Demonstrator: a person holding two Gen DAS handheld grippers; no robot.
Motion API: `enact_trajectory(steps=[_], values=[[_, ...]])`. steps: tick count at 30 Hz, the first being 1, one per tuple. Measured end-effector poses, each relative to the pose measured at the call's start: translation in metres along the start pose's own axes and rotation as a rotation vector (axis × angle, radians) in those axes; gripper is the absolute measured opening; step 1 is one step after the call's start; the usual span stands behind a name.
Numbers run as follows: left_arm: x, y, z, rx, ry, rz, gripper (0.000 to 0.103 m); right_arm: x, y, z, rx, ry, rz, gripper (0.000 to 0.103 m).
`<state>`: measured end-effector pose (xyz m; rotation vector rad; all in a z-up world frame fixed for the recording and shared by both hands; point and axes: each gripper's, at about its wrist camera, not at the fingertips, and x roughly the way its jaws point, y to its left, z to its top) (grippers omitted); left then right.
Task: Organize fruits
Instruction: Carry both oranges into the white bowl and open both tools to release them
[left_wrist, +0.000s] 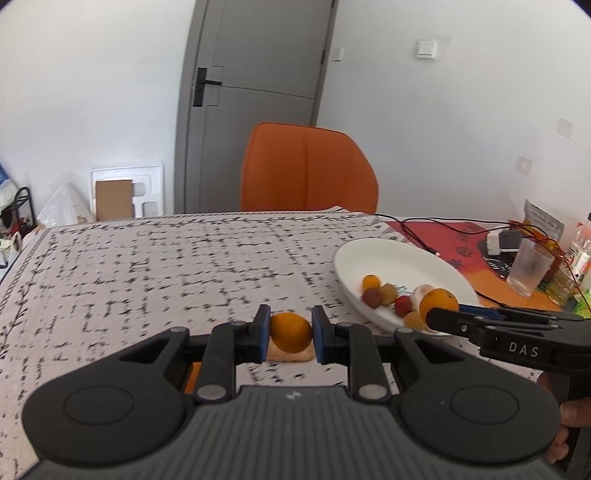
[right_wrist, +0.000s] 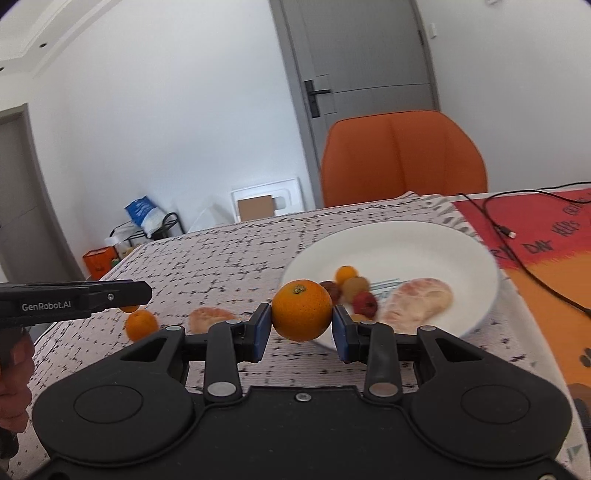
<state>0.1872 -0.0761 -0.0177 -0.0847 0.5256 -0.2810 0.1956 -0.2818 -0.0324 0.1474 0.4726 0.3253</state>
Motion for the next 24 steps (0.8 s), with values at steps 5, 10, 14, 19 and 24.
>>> enact_trajectory(steps=[5,10,14,19,24], values=[[0.012,-0.015,0.006,0.024,0.005,-0.031,0.022,-0.004,-0.015,-0.001,0.024,-0.014,-0.034,0.034],[0.023,-0.03,0.011,0.048,0.011,-0.049,0.022,-0.008,-0.03,-0.001,0.047,-0.023,-0.056,0.034],[0.031,-0.04,0.013,0.061,0.018,-0.059,0.022,-0.009,-0.04,-0.001,0.061,-0.029,-0.069,0.034],[0.039,-0.053,0.016,0.081,0.024,-0.07,0.022,-0.01,-0.049,-0.001,0.073,-0.04,-0.073,0.034],[0.046,-0.061,0.017,0.097,0.031,-0.08,0.022,-0.008,-0.055,-0.001,0.085,-0.035,-0.072,0.039]])
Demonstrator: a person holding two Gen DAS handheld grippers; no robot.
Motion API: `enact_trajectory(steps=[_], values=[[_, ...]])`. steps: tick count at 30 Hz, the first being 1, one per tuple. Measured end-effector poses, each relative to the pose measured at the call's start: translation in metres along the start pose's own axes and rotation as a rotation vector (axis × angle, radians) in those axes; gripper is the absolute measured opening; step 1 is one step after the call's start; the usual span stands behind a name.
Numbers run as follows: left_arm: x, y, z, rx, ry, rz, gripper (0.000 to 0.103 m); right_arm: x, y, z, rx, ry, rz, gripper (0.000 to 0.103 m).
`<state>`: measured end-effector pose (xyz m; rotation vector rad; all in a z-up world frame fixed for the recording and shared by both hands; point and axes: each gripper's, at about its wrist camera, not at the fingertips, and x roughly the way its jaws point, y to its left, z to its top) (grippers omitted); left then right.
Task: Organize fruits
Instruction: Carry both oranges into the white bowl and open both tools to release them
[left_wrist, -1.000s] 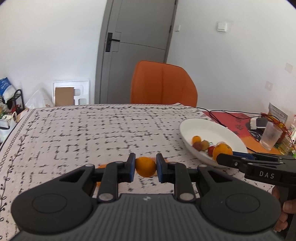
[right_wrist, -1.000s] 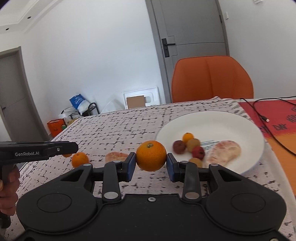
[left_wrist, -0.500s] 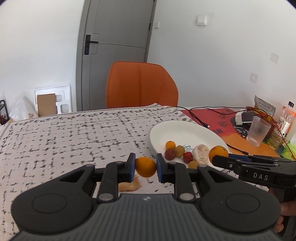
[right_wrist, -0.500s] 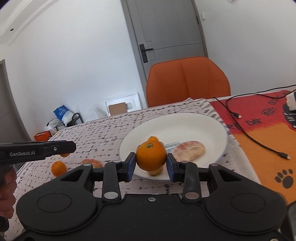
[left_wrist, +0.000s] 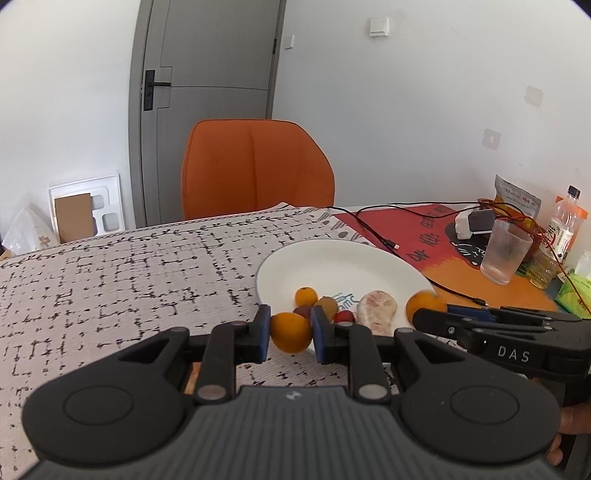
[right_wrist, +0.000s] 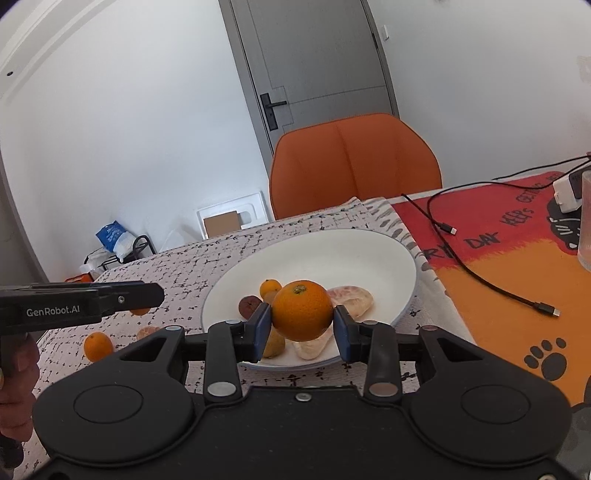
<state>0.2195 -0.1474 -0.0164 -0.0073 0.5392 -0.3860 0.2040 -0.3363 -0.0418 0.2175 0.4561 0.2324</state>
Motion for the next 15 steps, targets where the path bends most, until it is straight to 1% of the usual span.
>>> enact_trajectory(steps=[6,15], values=[[0.006,-0.001,0.004,0.0,0.005,-0.005,0.022,-0.006,-0.006,-0.001,0.012,-0.012,-0.004,0.039],[0.016,-0.015,0.008,0.027,0.01,-0.025,0.022,-0.013,-0.009,-0.005,0.025,-0.008,-0.009,0.039]])
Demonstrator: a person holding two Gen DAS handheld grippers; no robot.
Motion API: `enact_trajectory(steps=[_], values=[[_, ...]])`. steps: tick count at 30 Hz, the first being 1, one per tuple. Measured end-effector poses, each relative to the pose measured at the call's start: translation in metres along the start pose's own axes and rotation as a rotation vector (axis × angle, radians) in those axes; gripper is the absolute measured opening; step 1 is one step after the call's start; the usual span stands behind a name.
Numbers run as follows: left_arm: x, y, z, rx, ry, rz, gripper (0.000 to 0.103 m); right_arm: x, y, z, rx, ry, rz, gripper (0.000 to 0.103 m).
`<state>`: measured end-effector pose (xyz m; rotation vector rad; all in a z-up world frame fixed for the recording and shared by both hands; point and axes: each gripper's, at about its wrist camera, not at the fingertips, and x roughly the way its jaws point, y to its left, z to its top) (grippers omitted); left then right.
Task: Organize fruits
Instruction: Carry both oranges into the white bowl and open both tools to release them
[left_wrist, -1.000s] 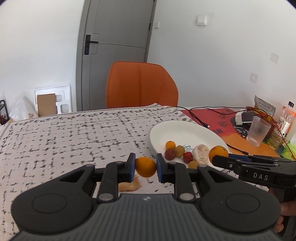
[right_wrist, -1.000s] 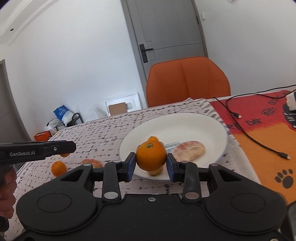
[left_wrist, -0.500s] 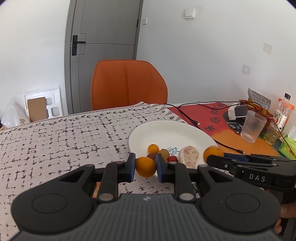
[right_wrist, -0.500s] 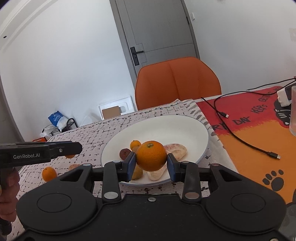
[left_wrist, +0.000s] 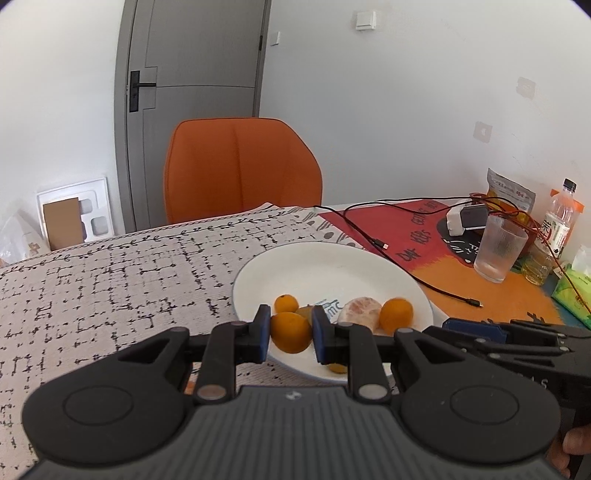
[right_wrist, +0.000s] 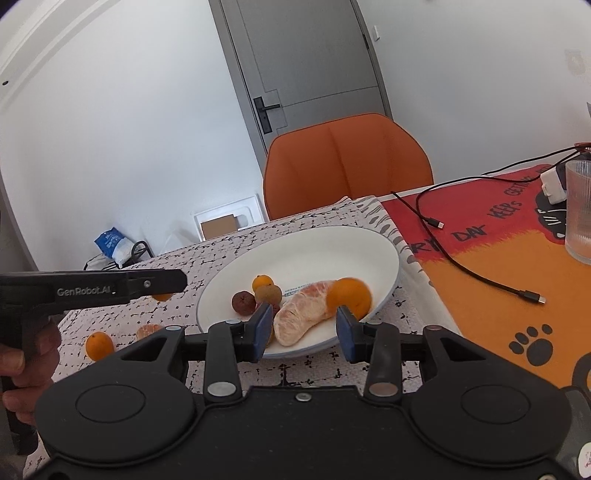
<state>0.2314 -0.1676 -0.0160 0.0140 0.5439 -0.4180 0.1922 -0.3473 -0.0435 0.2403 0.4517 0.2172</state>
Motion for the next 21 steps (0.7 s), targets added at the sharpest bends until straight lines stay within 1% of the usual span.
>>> enact_trajectory(steps=[7,9,11,16,18,19,20,21], values=[[0.005,-0.012,0.007,0.043,-0.01,-0.012,0.022,-0.007,-0.002,-0.001,0.009,-0.006,-0.009,0.039],[0.007,-0.013,0.008,0.039,-0.006,-0.005,0.023,-0.007,-0.002,-0.001,0.011,-0.005,-0.01,0.039],[0.008,-0.012,0.007,0.032,-0.002,-0.004,0.026,-0.007,-0.002,-0.002,0.014,-0.005,-0.01,0.039],[0.004,-0.007,0.002,0.02,0.023,0.007,0.026,-0.007,-0.003,-0.003,0.02,-0.002,-0.006,0.039],[0.002,-0.004,0.001,0.009,0.028,0.017,0.029,-0.007,-0.003,-0.003,0.025,-0.001,-0.003,0.04],[0.0,-0.002,0.001,0.005,0.03,0.021,0.033,-0.006,-0.003,-0.004,0.027,0.0,-0.002,0.041],[-0.002,0.0,0.001,0.003,0.03,0.026,0.038,-0.007,-0.002,-0.004,0.028,-0.001,-0.002,0.044],[-0.004,0.001,0.0,0.002,0.029,0.032,0.04,-0.007,-0.001,-0.004,0.03,-0.002,0.0,0.047]])
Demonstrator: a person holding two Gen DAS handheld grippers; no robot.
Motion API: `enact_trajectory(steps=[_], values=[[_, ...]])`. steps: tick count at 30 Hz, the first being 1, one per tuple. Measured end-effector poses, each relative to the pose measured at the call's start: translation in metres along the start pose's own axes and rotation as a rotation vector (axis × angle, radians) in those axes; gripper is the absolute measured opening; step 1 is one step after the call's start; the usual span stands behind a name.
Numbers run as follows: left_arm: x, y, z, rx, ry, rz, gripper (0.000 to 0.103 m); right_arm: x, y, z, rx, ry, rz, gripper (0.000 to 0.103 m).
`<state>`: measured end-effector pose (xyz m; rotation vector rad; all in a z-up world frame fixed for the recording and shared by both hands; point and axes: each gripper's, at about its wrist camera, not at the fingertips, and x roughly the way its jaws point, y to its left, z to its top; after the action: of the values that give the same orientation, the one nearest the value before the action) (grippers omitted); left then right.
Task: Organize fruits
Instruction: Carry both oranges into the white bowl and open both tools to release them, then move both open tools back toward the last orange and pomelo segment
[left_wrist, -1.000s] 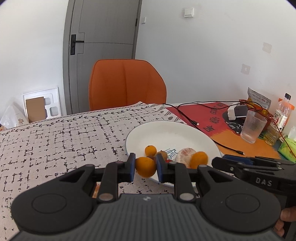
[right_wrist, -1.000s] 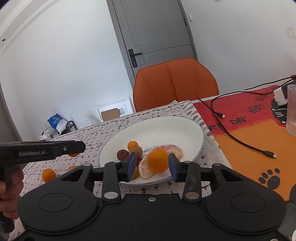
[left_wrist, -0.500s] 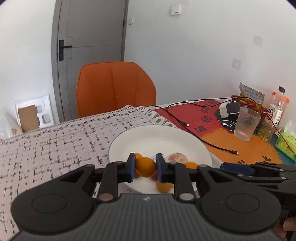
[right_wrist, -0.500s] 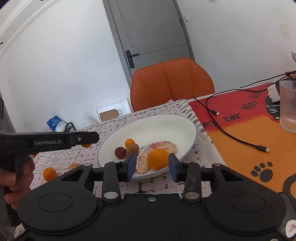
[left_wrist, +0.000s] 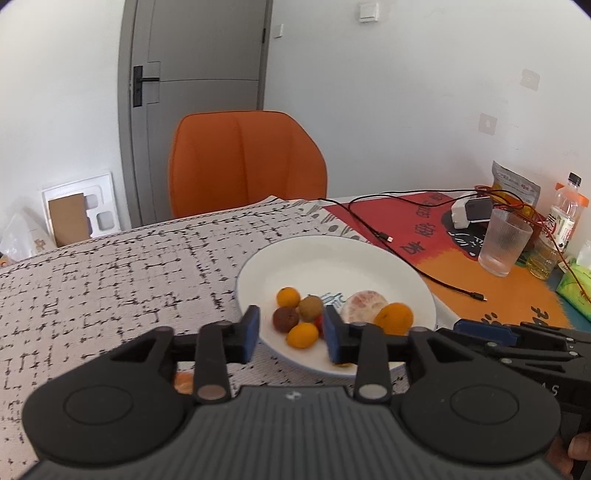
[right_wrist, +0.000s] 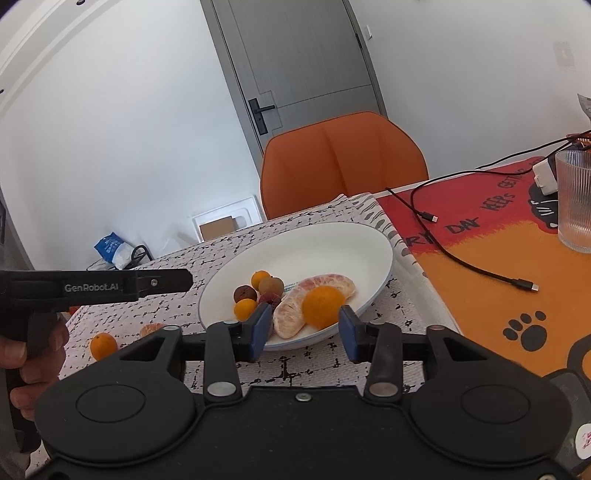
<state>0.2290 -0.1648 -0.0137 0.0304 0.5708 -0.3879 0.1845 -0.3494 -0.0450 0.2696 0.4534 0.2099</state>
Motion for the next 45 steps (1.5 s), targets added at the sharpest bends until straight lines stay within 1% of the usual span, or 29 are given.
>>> enact_trajectory(steps=[2,3,4,5,6,7,8,10,11,14,15,16,17,18,20,23,28,31,39,45], values=[[-0.005,0.003,0.0,-0.002,-0.006,0.011,0.05,-0.001,0.002,0.0,0.0,-0.002,0.003,0.048],[-0.007,0.005,-0.001,-0.005,-0.009,0.018,0.053,-0.001,0.003,-0.001,-0.001,-0.002,0.006,0.05],[-0.01,0.007,0.0,-0.008,-0.01,0.027,0.058,-0.002,0.005,-0.001,-0.003,-0.002,0.009,0.051],[-0.012,0.009,0.0,-0.011,-0.012,0.034,0.062,-0.002,0.006,-0.001,-0.006,-0.004,0.011,0.055],[-0.014,0.011,0.0,-0.017,-0.015,0.04,0.063,-0.002,0.008,-0.002,-0.008,-0.007,0.011,0.057],[-0.016,0.013,0.0,-0.021,-0.017,0.044,0.068,-0.003,0.009,-0.002,-0.01,-0.009,0.011,0.058],[-0.018,0.014,0.0,-0.023,-0.018,0.049,0.074,-0.002,0.01,-0.002,-0.012,-0.009,0.013,0.06],[-0.024,0.018,-0.001,-0.023,-0.029,0.063,0.082,-0.003,0.012,-0.001,-0.014,-0.012,0.015,0.066],[-0.027,0.019,-0.002,-0.024,-0.039,0.075,0.085,-0.003,0.013,-0.001,-0.016,-0.014,0.015,0.071],[-0.033,0.025,-0.003,-0.042,-0.046,0.094,0.088,-0.004,0.017,-0.001,-0.022,-0.021,0.017,0.08],[-0.034,0.027,-0.003,-0.049,-0.044,0.096,0.089,-0.004,0.018,-0.001,-0.023,-0.021,0.018,0.086],[-0.036,0.029,-0.003,-0.055,-0.044,0.101,0.089,-0.004,0.019,0.0,-0.024,-0.022,0.019,0.09],[-0.038,0.031,-0.003,-0.058,-0.047,0.107,0.09,-0.005,0.021,0.0,-0.026,-0.027,0.017,0.098],[-0.039,0.033,-0.004,-0.059,-0.051,0.113,0.091,-0.006,0.023,0.0,-0.028,-0.034,0.013,0.103],[-0.043,0.036,-0.004,-0.061,-0.06,0.123,0.094,-0.009,0.026,0.0,-0.033,-0.045,0.01,0.103],[-0.049,0.041,-0.005,-0.07,-0.071,0.132,0.096,-0.009,0.03,0.002,-0.034,-0.037,0.014,0.103],[-0.061,0.051,-0.007,-0.093,-0.087,0.148,0.096,-0.008,0.037,0.003,-0.038,-0.027,0.016,0.103],[-0.069,0.057,-0.007,-0.104,-0.099,0.172,0.096,-0.009,0.044,0.003,-0.046,-0.026,0.023,0.103],[-0.09,0.078,-0.012,-0.132,-0.105,0.201,0.096,-0.005,0.063,0.001,-0.07,-0.019,0.052,0.103],[-0.101,0.098,-0.017,-0.185,-0.112,0.23,0.096,0.0,0.078,-0.002,-0.093,-0.006,0.075,0.103]])
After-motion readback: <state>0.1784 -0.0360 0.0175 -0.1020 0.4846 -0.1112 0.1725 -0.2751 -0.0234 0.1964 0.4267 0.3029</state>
